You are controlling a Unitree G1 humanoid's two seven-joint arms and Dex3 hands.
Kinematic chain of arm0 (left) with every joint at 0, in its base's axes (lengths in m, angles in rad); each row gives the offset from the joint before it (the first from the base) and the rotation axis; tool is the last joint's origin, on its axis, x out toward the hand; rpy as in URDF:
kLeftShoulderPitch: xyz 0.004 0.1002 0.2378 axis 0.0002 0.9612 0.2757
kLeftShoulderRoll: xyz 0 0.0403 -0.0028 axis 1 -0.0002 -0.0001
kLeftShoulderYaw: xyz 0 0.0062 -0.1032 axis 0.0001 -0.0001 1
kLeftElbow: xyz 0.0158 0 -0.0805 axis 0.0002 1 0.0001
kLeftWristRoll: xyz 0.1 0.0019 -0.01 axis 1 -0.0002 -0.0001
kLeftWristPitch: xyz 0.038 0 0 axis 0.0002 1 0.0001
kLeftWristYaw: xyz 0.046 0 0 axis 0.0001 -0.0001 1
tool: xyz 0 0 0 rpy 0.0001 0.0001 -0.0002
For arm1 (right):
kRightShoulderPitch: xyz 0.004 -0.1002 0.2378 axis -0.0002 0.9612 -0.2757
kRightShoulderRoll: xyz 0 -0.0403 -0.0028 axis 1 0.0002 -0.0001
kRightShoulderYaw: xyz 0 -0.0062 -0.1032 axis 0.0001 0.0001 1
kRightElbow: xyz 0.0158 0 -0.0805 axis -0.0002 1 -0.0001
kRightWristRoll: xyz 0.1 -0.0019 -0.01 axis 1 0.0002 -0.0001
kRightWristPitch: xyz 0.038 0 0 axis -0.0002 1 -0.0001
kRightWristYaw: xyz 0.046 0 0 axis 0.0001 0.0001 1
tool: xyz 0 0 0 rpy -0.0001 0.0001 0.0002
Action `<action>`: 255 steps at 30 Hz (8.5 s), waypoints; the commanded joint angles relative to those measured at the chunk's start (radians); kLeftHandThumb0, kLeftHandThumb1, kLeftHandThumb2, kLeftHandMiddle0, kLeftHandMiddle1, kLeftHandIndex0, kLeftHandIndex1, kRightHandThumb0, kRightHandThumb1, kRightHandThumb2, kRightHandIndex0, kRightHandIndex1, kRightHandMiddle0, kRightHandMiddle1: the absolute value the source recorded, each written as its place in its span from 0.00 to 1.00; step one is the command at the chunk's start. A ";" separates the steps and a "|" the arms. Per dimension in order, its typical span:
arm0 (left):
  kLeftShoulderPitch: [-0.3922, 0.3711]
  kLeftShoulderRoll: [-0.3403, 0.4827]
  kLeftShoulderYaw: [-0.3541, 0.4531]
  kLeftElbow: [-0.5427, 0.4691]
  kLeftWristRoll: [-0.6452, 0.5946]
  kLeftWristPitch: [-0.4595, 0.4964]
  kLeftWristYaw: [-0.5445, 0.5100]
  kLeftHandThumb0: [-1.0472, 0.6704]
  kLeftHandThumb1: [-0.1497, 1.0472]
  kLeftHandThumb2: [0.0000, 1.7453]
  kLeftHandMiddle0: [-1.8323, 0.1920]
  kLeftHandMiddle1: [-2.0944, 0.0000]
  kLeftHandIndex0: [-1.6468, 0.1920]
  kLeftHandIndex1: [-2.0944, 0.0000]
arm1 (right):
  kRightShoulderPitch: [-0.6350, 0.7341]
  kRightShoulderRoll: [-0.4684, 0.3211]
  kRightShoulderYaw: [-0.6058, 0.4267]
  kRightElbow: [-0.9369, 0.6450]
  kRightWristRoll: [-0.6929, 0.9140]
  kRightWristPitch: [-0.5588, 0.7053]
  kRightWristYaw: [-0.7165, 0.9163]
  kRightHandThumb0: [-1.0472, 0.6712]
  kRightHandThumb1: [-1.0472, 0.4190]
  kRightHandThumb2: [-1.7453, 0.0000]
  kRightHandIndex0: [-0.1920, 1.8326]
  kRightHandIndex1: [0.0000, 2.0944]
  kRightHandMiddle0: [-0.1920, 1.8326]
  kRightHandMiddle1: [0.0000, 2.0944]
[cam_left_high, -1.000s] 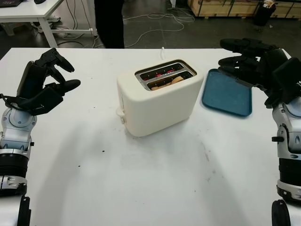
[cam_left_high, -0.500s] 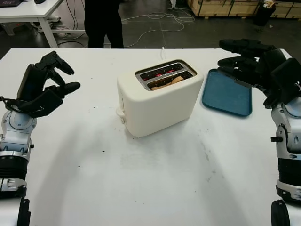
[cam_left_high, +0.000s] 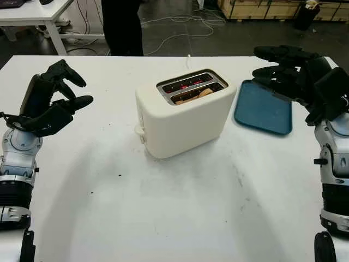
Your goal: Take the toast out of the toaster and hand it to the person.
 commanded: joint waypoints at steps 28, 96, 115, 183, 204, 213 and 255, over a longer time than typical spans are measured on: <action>-0.005 0.000 -0.002 0.004 0.007 -0.018 0.017 0.00 0.89 0.11 0.62 0.23 0.69 0.24 | 0.008 0.005 -0.004 -0.015 0.009 0.013 -0.016 0.40 0.18 1.00 0.36 0.31 0.47 0.00; -0.031 -0.007 -0.007 0.007 -0.010 -0.008 -0.012 0.00 0.89 0.10 0.61 0.24 0.66 0.26 | -0.013 -0.009 0.006 0.015 0.004 -0.018 0.011 0.39 0.18 1.00 0.36 0.32 0.47 0.00; -0.027 -0.008 -0.007 0.016 -0.008 -0.024 -0.008 0.00 0.89 0.11 0.60 0.23 0.67 0.26 | -0.009 -0.003 0.003 0.008 0.004 0.001 0.001 0.38 0.19 1.00 0.35 0.33 0.48 0.00; -0.029 -0.009 -0.007 0.001 -0.012 -0.002 -0.020 0.00 0.89 0.10 0.60 0.24 0.65 0.26 | -0.008 -0.005 0.012 0.001 -0.010 0.002 -0.003 0.39 0.19 1.00 0.36 0.33 0.48 0.00; -0.028 -0.013 -0.007 0.002 -0.005 -0.011 -0.006 0.00 0.89 0.11 0.60 0.24 0.66 0.25 | -0.010 -0.005 0.013 0.001 -0.009 0.008 -0.004 0.38 0.19 1.00 0.36 0.32 0.48 0.00; -0.022 -0.011 -0.006 0.001 -0.006 -0.013 -0.005 0.00 0.89 0.12 0.61 0.23 0.67 0.25 | -0.010 -0.007 0.012 0.007 -0.008 -0.006 0.001 0.39 0.19 1.00 0.37 0.32 0.49 0.00; -0.016 -0.011 -0.009 -0.018 -0.010 0.015 -0.025 0.00 0.89 0.12 0.67 0.24 0.72 0.25 | -0.009 -0.003 0.012 -0.006 0.002 0.011 -0.004 0.39 0.19 1.00 0.35 0.31 0.47 0.00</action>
